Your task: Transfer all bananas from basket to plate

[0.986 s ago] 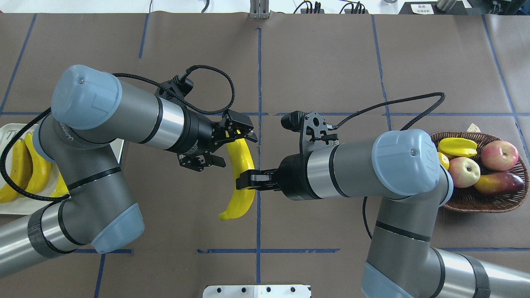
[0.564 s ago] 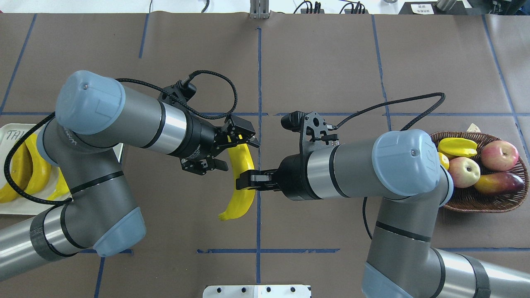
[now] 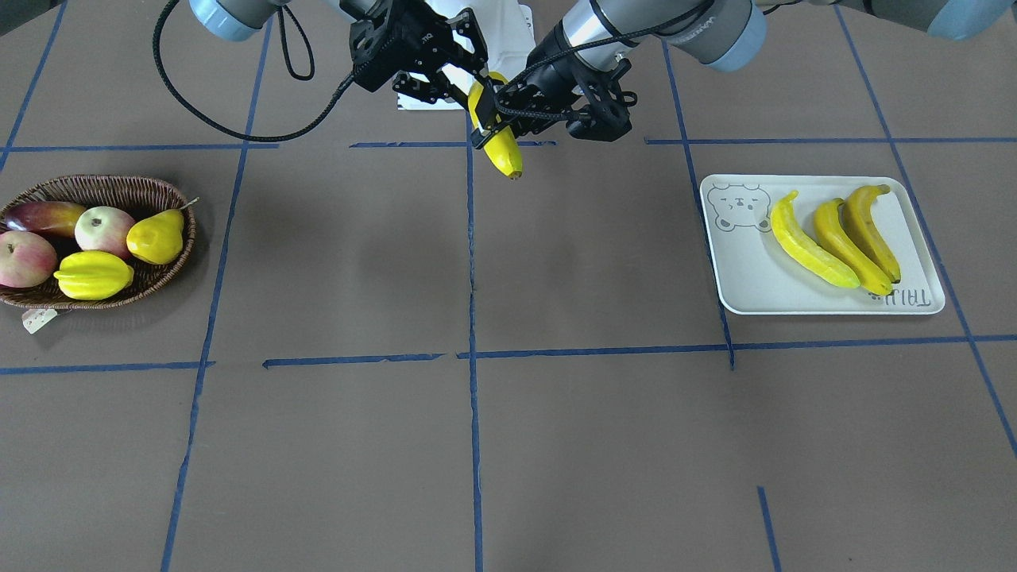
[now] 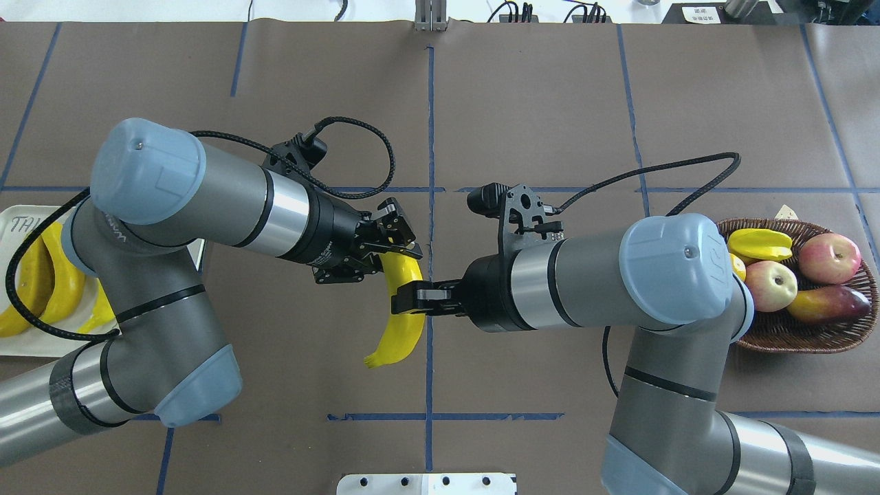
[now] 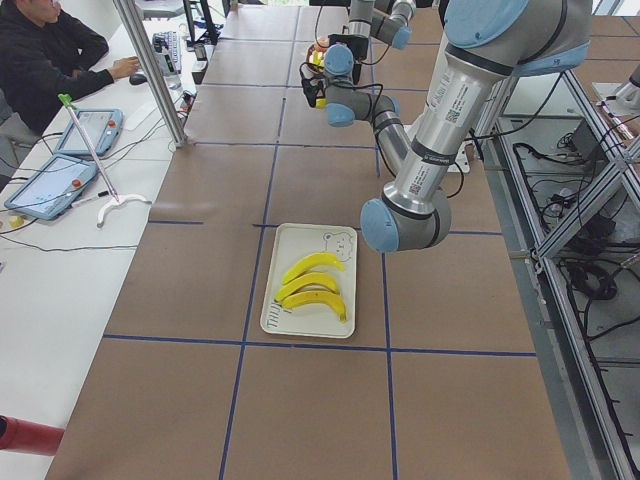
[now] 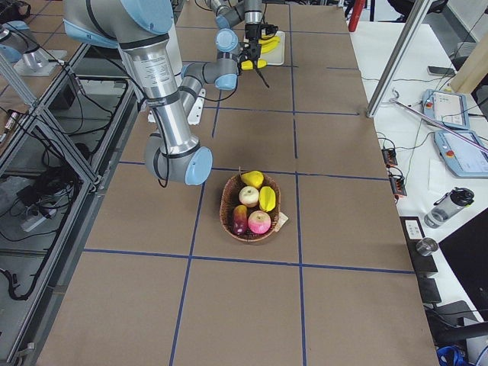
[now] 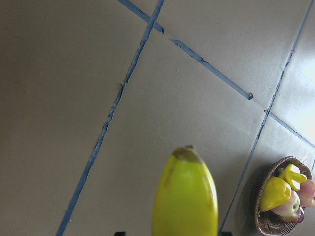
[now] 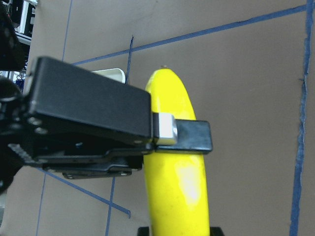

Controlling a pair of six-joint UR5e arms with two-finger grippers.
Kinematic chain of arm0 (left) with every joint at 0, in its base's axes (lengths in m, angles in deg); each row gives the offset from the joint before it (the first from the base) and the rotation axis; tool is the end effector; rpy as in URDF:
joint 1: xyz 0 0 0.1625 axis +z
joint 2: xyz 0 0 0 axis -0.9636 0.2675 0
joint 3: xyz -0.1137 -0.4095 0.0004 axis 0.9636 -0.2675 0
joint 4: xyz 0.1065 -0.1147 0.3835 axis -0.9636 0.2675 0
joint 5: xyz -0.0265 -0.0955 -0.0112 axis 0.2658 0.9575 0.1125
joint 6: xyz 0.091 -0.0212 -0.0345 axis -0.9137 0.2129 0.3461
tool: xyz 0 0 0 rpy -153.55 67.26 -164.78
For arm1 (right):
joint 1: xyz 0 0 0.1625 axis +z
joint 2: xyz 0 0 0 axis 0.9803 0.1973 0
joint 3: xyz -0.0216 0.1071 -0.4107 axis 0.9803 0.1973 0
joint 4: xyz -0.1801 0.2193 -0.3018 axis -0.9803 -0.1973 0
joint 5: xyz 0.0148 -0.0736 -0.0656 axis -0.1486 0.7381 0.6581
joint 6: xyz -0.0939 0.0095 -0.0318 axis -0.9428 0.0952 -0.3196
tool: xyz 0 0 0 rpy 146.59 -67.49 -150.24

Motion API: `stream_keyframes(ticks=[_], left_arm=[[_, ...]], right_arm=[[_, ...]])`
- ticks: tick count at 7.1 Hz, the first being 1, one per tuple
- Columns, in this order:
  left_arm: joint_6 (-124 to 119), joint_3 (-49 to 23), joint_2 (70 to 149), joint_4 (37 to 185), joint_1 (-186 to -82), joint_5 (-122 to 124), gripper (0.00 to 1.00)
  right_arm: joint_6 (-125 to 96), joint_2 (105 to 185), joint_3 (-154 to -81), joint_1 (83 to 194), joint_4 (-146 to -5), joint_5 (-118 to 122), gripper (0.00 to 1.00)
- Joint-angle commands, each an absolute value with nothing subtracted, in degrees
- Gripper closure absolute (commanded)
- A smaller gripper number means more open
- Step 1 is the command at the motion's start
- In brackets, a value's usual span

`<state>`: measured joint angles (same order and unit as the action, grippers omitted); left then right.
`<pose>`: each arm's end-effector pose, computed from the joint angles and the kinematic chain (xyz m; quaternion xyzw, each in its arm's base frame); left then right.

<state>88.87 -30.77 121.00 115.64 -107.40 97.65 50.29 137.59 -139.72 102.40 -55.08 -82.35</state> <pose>0.4360 -0.3852 0.1428 -0.0915 0.6497 -0.1646 0.7365 -0.4500 -0.3113 0.1359 0.0809 -0.6777 -0.0068 0.7308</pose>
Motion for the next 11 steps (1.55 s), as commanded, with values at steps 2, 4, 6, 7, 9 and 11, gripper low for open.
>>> stream_keyframes(ticks=[2,4,6,7,9,11], left_arm=[[88.89,-31.02,120.88,115.77,-107.45,97.65,1.0],[88.71,-30.59,119.31,114.72,-109.45,97.65,1.0],[81.22,-31.02,115.01,107.21,-113.67,98.18,1.0],[72.71,-31.72,113.25,98.97,-115.51,98.09,1.0],[63.08,-32.43,104.76,95.02,-119.81,98.18,1.0],[56.3,-31.56,98.06,95.46,-121.68,97.83,1.0]], right_arm=[[52.01,137.68,-140.81,102.52,-55.14,-82.37,0.0],[51.92,138.2,-141.77,103.14,-55.22,-82.37,0.0],[51.83,140.13,-143.0,104.89,-55.66,-82.46,0.0],[51.83,142.84,-144.58,105.94,-55.75,-82.55,0.0],[51.83,145.67,-145.03,108.75,-55.84,-82.89,0.0],[51.22,150.84,-145.03,112.61,-55.84,-83.42,0.0]])
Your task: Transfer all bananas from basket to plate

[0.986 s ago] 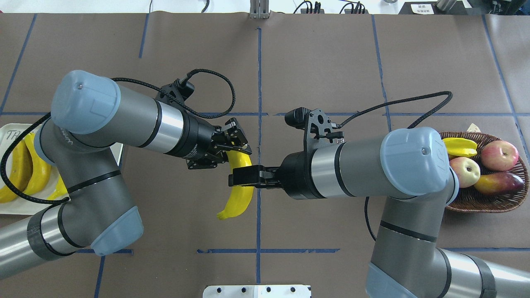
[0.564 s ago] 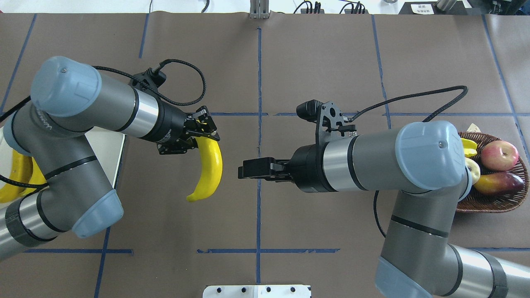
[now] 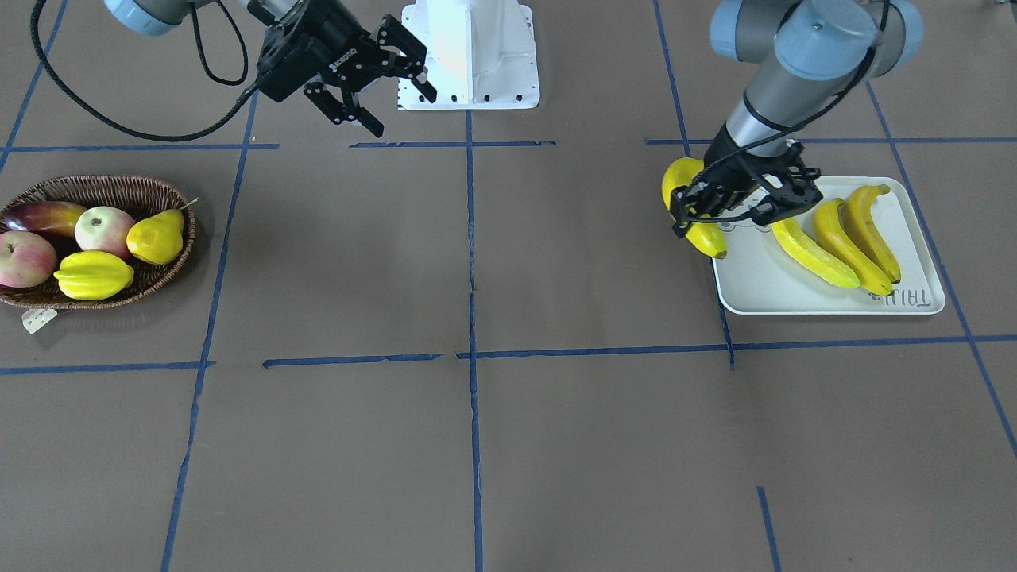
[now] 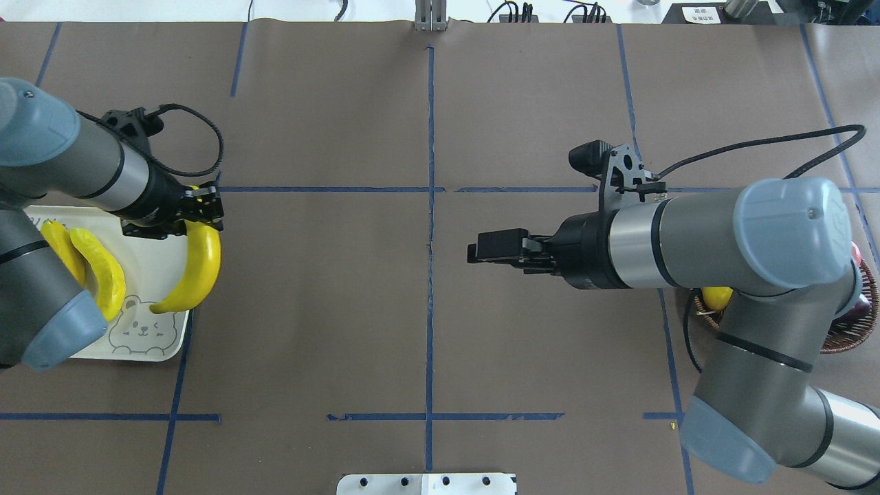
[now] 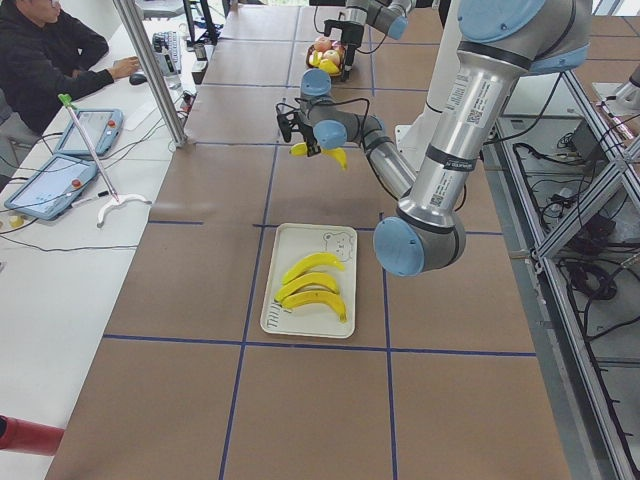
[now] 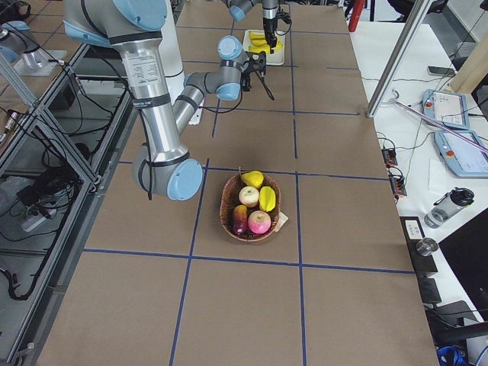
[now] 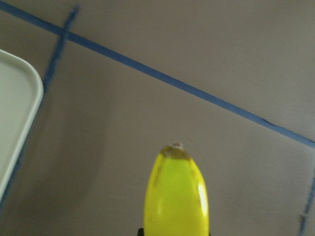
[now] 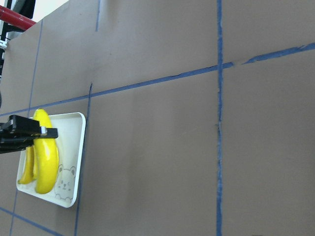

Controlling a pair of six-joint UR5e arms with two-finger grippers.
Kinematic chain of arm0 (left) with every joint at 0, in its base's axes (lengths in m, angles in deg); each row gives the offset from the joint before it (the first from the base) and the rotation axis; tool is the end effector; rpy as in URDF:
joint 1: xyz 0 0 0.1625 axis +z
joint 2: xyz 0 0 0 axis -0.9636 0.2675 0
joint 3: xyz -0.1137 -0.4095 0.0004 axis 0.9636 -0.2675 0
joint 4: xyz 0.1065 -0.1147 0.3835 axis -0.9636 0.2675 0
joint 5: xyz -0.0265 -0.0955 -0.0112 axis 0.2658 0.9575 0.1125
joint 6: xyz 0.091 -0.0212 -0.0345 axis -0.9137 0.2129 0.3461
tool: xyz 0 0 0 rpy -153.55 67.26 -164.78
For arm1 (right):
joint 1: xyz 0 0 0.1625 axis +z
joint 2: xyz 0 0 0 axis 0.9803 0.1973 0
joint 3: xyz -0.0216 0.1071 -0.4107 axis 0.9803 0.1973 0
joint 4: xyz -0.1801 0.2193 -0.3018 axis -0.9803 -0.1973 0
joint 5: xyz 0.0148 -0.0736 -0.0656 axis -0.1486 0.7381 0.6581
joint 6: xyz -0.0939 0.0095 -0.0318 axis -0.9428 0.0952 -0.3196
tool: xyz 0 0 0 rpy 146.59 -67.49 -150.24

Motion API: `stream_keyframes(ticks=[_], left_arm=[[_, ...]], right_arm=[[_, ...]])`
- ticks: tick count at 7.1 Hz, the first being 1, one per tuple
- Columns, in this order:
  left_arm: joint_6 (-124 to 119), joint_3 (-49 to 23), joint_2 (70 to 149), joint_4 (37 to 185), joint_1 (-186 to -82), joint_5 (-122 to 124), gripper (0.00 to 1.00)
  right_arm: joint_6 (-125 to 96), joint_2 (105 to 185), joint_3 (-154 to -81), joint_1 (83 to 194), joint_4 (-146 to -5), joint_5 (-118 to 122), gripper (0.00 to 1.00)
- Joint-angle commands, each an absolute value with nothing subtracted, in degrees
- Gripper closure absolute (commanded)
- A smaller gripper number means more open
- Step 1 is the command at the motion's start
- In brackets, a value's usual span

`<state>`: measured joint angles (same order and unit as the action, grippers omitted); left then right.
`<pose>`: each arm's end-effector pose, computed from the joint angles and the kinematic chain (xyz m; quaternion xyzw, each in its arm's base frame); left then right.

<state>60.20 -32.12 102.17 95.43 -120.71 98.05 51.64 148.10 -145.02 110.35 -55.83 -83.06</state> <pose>0.3216 -0.4597 0.3642 -0.0243 0.4233 -0.1760 0.8884 -0.3725 -0.3506 0.1994 0.0973 -0.6383 0.0614 0.7611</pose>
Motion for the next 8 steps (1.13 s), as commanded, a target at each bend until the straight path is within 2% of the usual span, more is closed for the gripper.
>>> stream_keyframes(ticks=[1,4,5,6,7,8], left_arm=[[56.19,-30.77,96.9,95.46,-121.68,97.83,1.0],[56.37,-25.33,96.54,96.86,-121.42,97.91,1.0],[56.37,-24.61,96.54,97.82,-121.33,97.91,0.86],[56.02,-24.26,96.89,97.83,-121.16,97.83,0.15],[55.84,-25.04,97.32,97.75,-121.07,97.65,0.0],[55.49,-25.57,97.33,97.66,-121.16,97.65,0.0]], right_arm=[[51.04,151.56,-144.86,113.68,-55.84,-83.34,0.0],[51.22,152.8,-144.59,119.2,-56.1,-88.24,0.0],[51.13,153.06,-144.42,121.23,-56.8,-90.0,0.0],[50.52,153.15,-144.33,123.86,-58.81,-92.37,0.0],[45.99,153.58,-144.24,125.71,-60.13,-93.35,0.0],[40.11,154.81,-144.5,127.12,-62.93,-93.36,0.0]])
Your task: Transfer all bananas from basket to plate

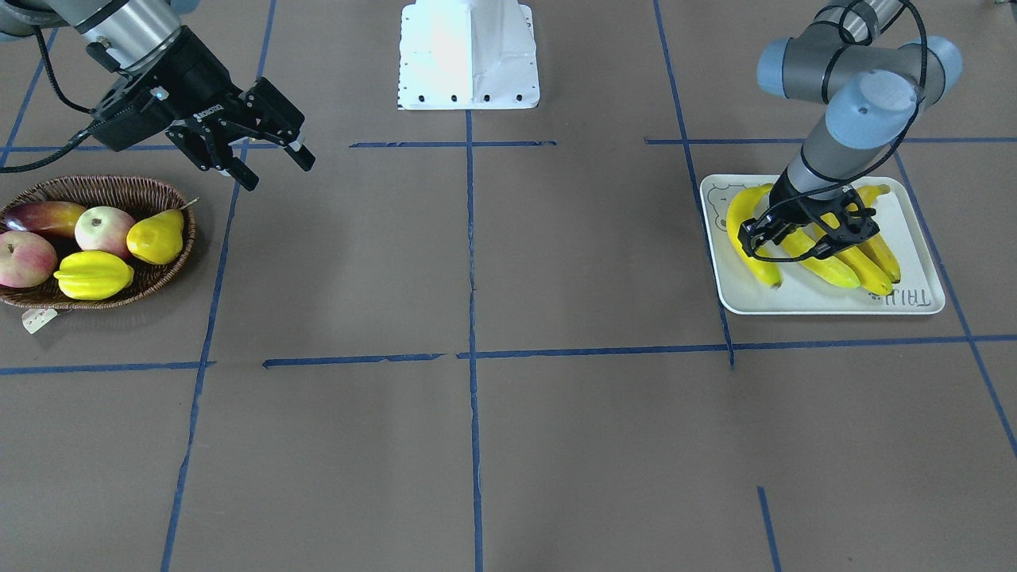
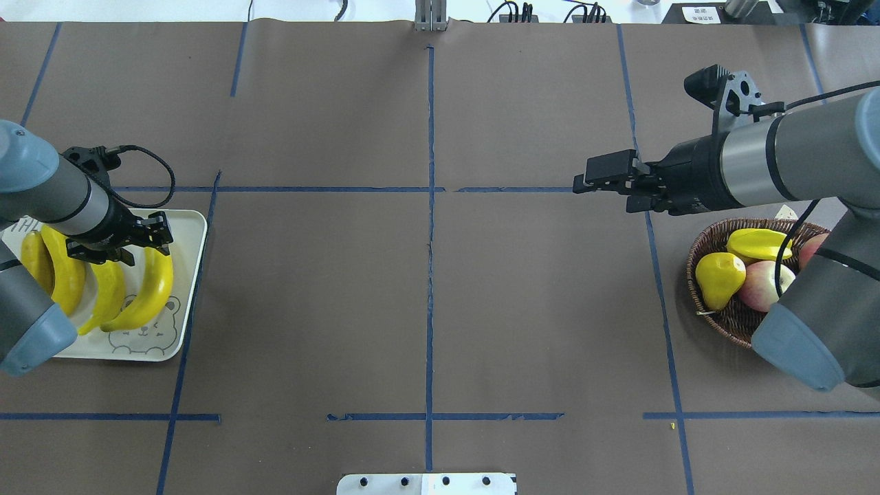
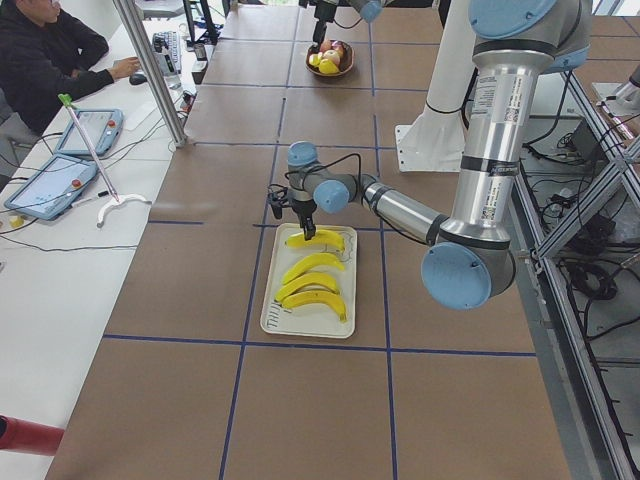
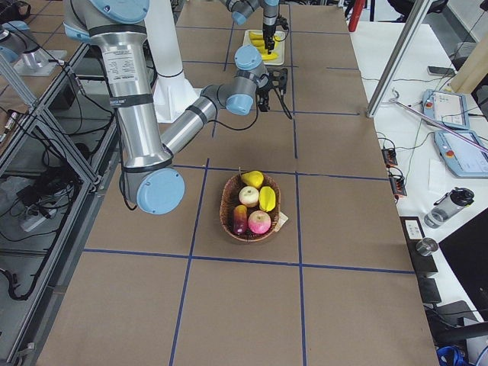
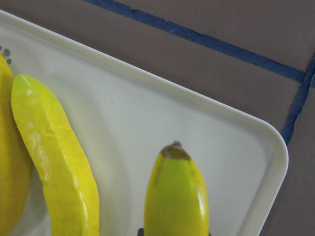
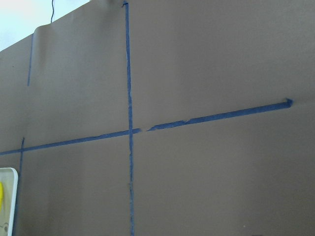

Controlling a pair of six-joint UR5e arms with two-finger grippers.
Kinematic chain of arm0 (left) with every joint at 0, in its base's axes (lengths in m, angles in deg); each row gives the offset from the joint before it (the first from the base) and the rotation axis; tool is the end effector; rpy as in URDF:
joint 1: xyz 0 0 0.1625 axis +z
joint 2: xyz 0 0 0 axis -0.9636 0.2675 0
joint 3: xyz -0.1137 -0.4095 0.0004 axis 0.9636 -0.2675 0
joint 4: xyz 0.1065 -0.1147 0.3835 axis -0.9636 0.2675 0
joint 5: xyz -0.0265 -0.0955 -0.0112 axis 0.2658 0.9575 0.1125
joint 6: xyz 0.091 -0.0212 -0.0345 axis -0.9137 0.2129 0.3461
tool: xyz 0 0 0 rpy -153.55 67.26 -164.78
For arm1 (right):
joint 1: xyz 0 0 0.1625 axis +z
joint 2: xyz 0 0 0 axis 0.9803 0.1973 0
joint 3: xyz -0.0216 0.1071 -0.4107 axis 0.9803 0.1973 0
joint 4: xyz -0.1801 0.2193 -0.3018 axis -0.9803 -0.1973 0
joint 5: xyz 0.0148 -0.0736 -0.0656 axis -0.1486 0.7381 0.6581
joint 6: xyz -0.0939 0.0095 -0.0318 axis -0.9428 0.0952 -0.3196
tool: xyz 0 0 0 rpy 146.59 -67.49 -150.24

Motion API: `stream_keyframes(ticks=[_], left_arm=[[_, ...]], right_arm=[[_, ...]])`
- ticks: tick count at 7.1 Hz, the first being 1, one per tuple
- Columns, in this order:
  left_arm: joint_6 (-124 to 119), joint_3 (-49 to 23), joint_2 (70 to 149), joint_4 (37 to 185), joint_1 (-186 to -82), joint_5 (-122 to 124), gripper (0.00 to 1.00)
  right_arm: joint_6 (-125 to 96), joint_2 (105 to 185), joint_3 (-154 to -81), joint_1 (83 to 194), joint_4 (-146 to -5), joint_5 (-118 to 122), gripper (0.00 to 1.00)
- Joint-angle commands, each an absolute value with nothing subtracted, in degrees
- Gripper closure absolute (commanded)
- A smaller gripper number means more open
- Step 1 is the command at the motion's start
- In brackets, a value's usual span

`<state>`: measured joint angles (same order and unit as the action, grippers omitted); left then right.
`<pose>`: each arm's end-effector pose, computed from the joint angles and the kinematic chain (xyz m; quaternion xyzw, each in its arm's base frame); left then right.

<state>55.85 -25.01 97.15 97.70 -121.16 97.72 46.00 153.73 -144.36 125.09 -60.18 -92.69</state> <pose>0.3168 -0.4617 0.4679 -0.0515 0.3593 -0.1730 0.9156 -0.2798 -0.4207 0.2601 0.1014 -0.5773 0.1001 0.8040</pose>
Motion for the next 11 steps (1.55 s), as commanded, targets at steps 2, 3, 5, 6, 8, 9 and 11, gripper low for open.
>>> stream_keyframes(ticks=[2,3,5,6,8,9,11], left_arm=[[49.54,-28.63,96.72,96.87,-124.91,98.44,0.0],[45.33,-30.22,96.71,95.13,-127.72,100.36,0.0],[29.37,-36.96,96.45,83.05,-136.06,103.62,0.0],[19.64,-39.35,95.84,75.76,-139.75,103.63,0.0],[1.6,-38.5,92.7,70.78,-150.81,105.37,0.0],[-7.7,-35.19,90.67,70.85,-156.52,111.13,0.0],[-23.71,-24.22,88.37,72.25,-164.29,116.54,0.0]], right_arm=[[21.19,156.92,-144.5,133.95,-75.01,-96.41,0.0],[9.93,158.32,-144.42,139.65,-81.35,-99.22,0.0],[-18.71,160.88,-142.49,153.79,-95.66,-104.75,0.0],[-32.06,161.93,-139.87,160.47,-100.44,-107.92,0.0],[-46.12,166.57,-130.48,170.95,-100.05,-116.87,0.0],[-45.64,167.55,-128.27,171.77,-100.05,-117.96,0.0],[-45.73,167.31,-126.84,171.78,-99.18,-114.83,0.0]])
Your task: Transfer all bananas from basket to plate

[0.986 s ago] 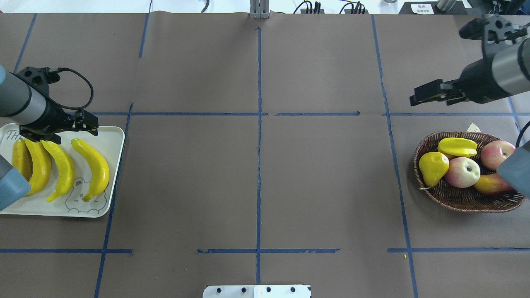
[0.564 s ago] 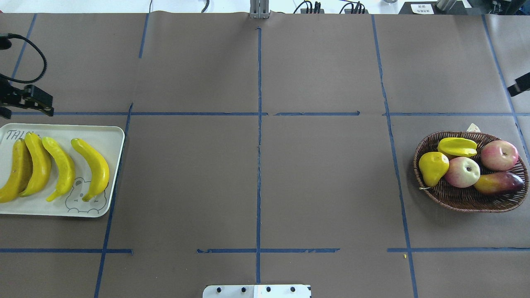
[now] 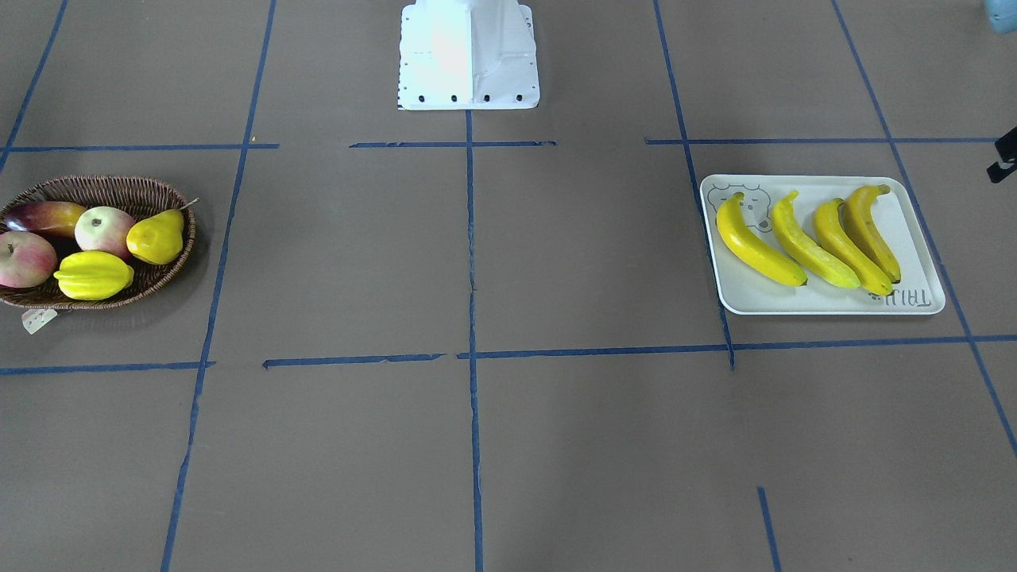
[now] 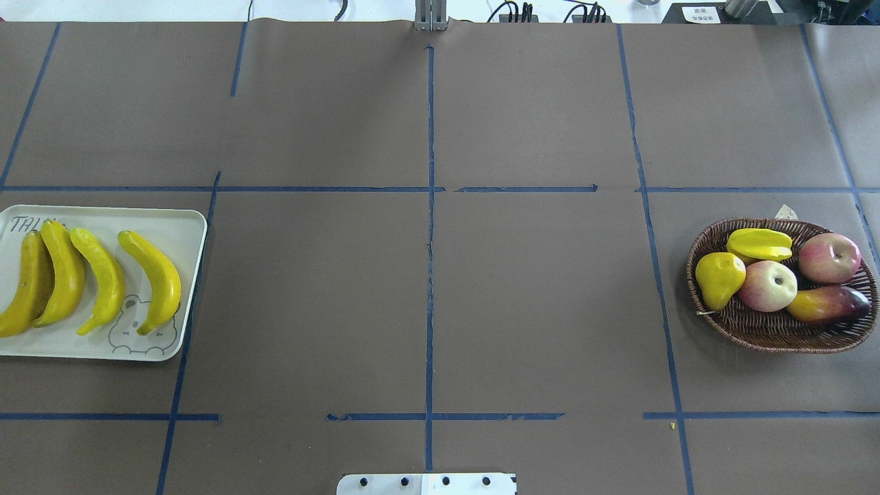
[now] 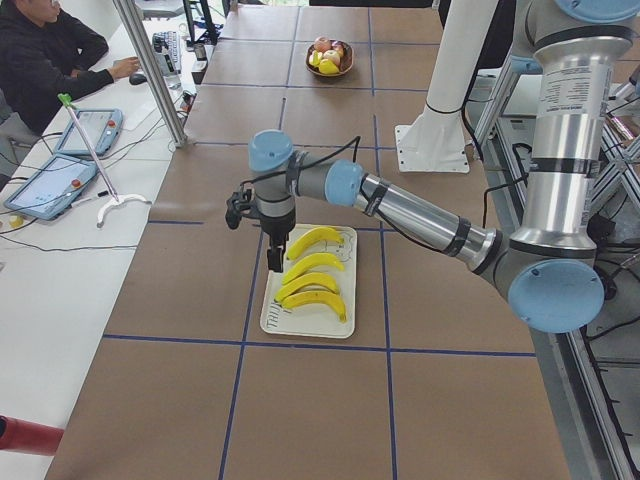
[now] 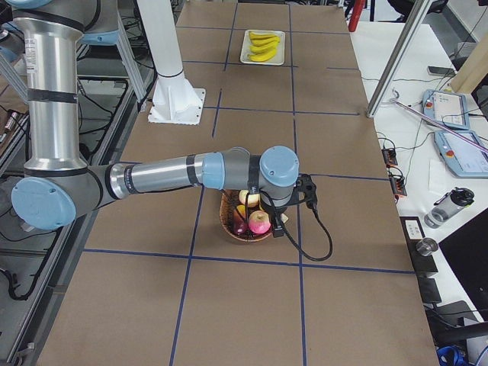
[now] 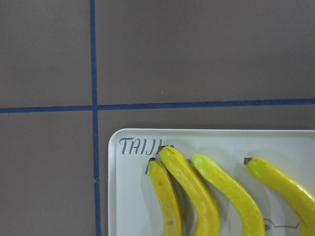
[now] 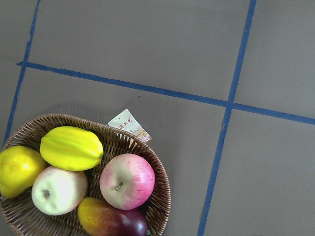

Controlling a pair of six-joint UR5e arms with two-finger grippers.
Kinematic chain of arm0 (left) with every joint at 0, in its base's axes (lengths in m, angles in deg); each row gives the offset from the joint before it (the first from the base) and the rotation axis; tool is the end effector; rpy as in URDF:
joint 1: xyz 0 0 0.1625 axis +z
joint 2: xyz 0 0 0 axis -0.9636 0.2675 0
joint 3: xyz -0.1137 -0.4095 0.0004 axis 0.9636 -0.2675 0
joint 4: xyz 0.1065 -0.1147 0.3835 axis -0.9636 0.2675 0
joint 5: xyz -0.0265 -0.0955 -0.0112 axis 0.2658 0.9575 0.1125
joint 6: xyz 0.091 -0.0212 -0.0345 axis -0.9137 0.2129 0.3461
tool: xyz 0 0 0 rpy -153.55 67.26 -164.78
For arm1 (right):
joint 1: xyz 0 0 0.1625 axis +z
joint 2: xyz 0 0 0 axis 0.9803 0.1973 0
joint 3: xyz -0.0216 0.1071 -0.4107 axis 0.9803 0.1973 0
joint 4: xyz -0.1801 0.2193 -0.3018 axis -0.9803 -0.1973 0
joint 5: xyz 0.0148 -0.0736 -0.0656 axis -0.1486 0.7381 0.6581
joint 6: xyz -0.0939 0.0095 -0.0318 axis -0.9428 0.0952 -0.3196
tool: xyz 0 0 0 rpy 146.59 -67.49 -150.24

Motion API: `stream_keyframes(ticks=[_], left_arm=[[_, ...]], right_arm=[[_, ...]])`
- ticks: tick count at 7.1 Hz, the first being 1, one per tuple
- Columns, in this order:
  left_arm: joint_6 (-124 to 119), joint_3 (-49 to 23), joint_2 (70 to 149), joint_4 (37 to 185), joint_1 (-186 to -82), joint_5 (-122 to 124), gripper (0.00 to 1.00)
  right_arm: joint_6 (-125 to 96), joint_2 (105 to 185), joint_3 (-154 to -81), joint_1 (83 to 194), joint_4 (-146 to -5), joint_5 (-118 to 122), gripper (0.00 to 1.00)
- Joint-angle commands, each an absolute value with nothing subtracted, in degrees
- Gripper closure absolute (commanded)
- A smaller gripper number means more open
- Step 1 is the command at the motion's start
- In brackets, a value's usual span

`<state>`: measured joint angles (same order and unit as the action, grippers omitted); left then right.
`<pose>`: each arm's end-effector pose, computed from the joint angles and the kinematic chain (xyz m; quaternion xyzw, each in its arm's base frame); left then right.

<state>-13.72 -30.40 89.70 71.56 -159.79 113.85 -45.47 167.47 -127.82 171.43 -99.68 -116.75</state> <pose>-0.0245 -0.4805 0.5281 0.0143 0.3782 0.0248 0.9253 0.0778 -0.4638 0.5769 0.0614 -0.4330 -0.0885 0.8949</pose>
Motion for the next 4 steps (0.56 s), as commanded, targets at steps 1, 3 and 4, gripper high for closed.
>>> stream_keyframes(ticks=[1,3,4], left_arm=[[-25.18,-21.3,88.28,72.34,-166.75,116.72,0.0],[-24.76,-19.07,84.88,78.1,-167.73,116.81,0.0],[-24.5,-18.9,84.59,78.84,-167.74,116.81,0.0]], right_arm=[[-45.55,168.78,-127.27,171.78,-97.52,-114.63,0.0],[-45.46,170.72,-126.75,171.78,-96.45,-114.63,0.0],[-45.81,170.73,-126.4,171.78,-96.45,-114.37,0.0]])
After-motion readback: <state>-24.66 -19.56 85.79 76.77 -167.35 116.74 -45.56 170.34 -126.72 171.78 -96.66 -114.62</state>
